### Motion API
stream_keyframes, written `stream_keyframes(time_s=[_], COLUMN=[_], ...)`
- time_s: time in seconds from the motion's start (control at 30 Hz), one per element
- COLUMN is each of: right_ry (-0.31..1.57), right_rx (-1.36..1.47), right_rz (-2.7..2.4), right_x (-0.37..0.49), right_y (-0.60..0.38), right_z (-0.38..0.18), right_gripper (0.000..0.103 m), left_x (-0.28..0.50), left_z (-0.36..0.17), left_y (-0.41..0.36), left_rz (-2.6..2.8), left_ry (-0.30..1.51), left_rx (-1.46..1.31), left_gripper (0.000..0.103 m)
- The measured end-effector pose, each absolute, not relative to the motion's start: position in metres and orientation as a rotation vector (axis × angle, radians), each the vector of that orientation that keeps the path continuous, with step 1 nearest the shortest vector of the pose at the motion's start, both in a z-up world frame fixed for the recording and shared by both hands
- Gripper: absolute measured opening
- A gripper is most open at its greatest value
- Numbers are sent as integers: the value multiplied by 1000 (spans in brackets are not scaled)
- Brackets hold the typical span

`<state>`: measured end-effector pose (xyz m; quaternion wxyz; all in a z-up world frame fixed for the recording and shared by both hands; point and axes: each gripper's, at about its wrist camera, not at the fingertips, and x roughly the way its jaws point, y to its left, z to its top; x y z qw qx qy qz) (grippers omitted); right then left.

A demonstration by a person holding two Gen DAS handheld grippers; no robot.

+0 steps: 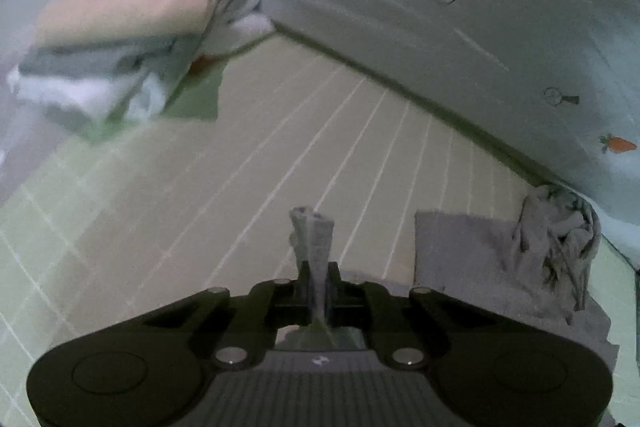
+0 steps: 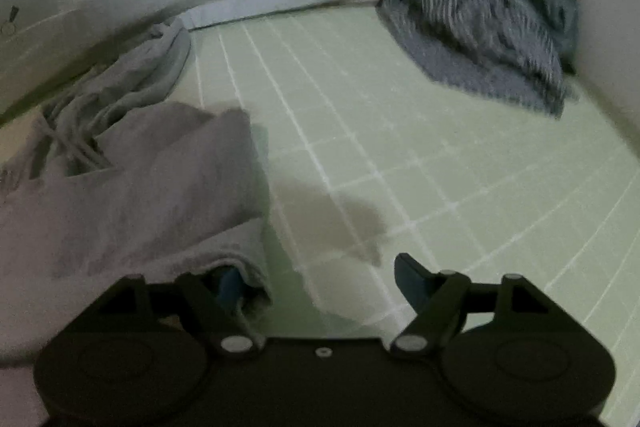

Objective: Fold clothes

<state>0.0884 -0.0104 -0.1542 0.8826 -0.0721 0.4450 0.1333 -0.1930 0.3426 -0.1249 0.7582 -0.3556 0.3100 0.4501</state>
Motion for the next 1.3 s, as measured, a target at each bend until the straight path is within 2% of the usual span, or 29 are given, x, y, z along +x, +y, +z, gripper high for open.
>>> stream_keyframes(time_s=[0.07,0.2,0.27,0.37,0.47,0.7,0.87,0.93,0.97,1.0,1.07,1.13,1.17,1.2,1.3], right_ry=[931,963,988,994,943,833,861,862,861,858,850,828,816,806,804], right_rx=[-172,-159,-135,-106,-67,19,40,28,20,15,8,-14,-27,-42,-64], right_rz=[284,294,309,321,313,242,228,227,227,232,249,279,300,326,425], right_x=[87,84,81,74,64,63,64,64,64,64,65,63,63,63,64], right_y=[-7,-7,-9,-15,-22,-36,-40,-38,-37,-36,-33,-26,-21,-13,15], right_z=[-153,-146,-143,-135,-121,-99,-106,-108,-108,-108,-106,-104,-103,-102,-100], right_gripper=[78,79,81,82,82,84,84,84,84,84,85,96,98,100,100], left_x=[-195,-197,-196,-193,-193,-160,-113,-96,-89,-82,-81,-86,-90,-95,-107], left_z=[-130,-139,-143,-147,-146,-120,-91,-85,-83,-81,-79,-78,-79,-81,-95], left_y=[344,347,347,346,344,330,303,291,285,280,278,281,285,290,302], left_rz=[987,990,980,979,962,806,536,458,428,398,438,514,561,609,744], left_ry=[699,718,725,739,732,674,637,652,663,673,682,694,708,724,811], left_rx=[-790,-839,-845,-844,-850,-799,-737,-707,-693,-679,-646,-613,-606,-602,-576], left_gripper=[8,26,26,22,7,5,6,13,30,52,78,80,85,88,88])
